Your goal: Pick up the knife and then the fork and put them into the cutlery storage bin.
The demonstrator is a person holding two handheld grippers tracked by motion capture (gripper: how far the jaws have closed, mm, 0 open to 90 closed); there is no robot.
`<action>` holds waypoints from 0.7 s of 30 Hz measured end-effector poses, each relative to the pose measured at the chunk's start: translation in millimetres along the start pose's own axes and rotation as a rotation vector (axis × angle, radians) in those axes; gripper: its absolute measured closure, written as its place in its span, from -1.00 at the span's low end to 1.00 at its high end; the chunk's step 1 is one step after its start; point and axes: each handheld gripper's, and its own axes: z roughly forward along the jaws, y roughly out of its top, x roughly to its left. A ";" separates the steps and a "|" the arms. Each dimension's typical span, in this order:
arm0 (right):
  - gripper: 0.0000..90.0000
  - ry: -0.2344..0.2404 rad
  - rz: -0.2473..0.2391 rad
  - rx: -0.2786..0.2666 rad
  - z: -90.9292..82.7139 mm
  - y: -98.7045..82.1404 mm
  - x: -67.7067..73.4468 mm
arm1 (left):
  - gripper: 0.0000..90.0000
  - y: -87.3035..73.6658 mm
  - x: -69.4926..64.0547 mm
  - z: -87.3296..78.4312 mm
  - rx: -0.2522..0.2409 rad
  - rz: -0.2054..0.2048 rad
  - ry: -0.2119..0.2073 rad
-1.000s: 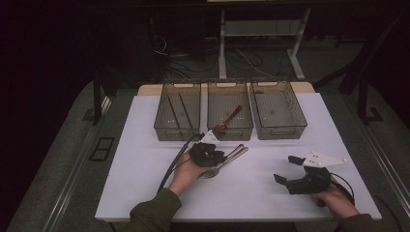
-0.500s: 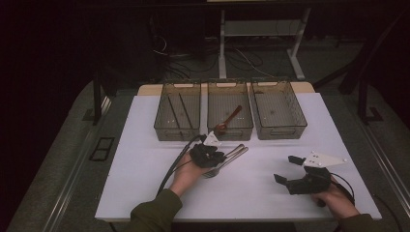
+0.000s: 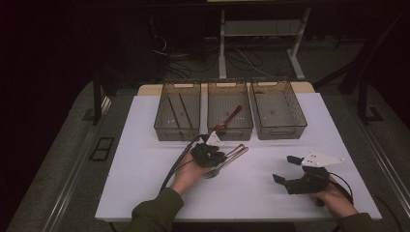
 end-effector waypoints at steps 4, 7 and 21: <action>-0.77 0.004 -0.002 -0.005 -0.5 0.3 -0.1 | 0.76 -0.4 -1.3 0.0 -0.008 0.003 0.005; -0.77 0.005 -0.004 -0.004 -1.3 0.3 0.3 | 0.76 -0.8 0.5 -0.4 -0.011 -0.008 -0.007; -0.77 0.008 0.001 -0.010 -2.0 1.4 -0.7 | 0.76 1.1 7.6 -14.0 -0.012 -0.015 -0.031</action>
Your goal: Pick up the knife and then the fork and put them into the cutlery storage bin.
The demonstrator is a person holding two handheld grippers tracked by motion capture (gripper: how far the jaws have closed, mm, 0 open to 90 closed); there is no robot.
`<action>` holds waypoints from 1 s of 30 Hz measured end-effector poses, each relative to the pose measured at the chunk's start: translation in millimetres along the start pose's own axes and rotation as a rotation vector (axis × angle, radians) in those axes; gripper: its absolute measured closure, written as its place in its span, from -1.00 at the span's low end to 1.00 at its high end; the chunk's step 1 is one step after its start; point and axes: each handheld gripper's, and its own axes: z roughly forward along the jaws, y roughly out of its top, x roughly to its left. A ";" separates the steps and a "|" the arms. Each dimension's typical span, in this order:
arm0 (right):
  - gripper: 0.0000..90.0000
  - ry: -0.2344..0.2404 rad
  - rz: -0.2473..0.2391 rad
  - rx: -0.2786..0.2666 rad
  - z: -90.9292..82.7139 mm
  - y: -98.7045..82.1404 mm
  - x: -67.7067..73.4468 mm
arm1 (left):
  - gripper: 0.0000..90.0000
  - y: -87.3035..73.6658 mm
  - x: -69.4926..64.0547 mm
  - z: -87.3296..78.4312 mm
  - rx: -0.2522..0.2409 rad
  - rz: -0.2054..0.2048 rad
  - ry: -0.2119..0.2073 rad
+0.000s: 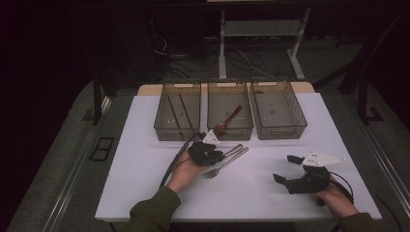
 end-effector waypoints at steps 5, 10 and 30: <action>-0.77 0.002 0.001 0.002 -0.1 0.0 -0.6 | 0.76 1.5 1.2 -5.7 -0.009 -0.004 -0.009; -0.77 0.018 0.001 0.004 -1.8 1.7 -1.1 | 0.76 3.1 0.2 -11.3 -0.014 0.010 -0.035; -0.62 0.171 -0.125 0.091 -3.4 39.7 -1.1 | 0.76 13.9 -25.3 -29.6 -0.026 0.129 -0.207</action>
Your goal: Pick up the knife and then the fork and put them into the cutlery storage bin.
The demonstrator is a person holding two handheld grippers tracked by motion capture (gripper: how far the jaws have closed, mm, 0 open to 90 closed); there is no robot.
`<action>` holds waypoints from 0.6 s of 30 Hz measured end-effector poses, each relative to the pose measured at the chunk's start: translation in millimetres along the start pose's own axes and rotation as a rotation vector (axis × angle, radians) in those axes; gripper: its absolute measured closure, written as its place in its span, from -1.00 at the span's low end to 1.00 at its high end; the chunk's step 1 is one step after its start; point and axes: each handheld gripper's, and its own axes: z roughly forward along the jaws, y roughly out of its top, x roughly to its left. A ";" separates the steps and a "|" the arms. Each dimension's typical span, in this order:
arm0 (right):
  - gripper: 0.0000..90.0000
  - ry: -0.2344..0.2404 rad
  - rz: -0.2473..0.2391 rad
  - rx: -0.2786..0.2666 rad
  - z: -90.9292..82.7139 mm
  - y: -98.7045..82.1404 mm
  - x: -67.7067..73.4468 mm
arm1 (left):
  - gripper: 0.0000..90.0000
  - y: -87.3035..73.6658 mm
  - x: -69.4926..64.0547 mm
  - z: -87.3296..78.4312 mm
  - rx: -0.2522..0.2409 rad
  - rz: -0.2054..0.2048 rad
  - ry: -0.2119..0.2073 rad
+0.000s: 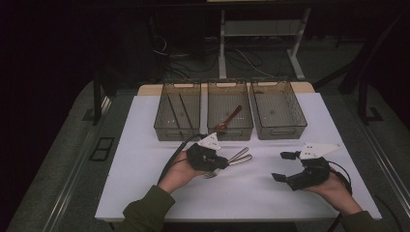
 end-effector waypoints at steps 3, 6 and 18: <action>-0.56 0.034 -0.027 0.016 4.7 7.7 -0.8 | 0.76 2.9 -4.1 -0.4 0.012 0.025 -0.018; -0.55 0.075 -0.054 0.046 11.3 15.6 -0.2 | 0.76 5.8 -7.9 0.1 0.020 0.043 -0.031; -0.50 0.204 -0.173 0.161 44.0 46.2 6.9 | 0.76 12.7 -18.2 4.1 0.046 0.114 -0.077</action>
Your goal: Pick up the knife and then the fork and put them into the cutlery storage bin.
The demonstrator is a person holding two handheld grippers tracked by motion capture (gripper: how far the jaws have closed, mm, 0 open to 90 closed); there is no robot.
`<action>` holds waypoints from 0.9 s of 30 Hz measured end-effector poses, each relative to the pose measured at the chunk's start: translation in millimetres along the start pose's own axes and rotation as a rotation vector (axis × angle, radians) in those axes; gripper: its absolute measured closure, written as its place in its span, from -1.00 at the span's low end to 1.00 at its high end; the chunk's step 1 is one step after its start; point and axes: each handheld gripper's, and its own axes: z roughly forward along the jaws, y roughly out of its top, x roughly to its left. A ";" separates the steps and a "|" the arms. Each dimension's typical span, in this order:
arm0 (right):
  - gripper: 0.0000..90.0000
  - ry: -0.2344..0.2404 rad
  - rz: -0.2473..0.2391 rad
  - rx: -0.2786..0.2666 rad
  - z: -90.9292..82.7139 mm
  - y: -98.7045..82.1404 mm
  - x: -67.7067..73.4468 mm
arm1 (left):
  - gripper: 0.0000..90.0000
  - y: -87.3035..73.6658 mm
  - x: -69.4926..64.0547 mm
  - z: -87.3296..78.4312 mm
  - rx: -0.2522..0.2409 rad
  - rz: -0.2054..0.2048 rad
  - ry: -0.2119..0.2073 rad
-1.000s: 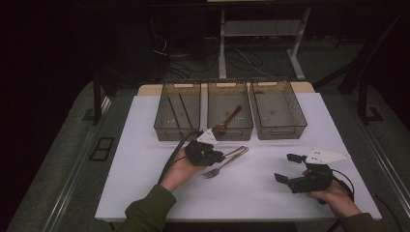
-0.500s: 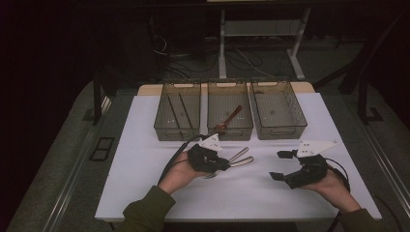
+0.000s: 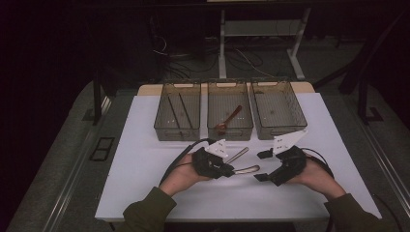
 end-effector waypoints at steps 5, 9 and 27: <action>-0.43 0.043 -0.088 0.057 13.8 10.4 1.7 | 0.76 2.7 -3.9 1.8 0.016 0.021 -0.006; -0.26 0.078 -0.125 0.095 25.6 16.0 5.0 | 0.76 5.6 -6.5 3.2 0.028 0.034 -0.011; 0.46 0.135 -0.216 0.235 58.0 26.8 13.3 | 0.76 13.4 -13.4 6.7 0.058 0.077 -0.013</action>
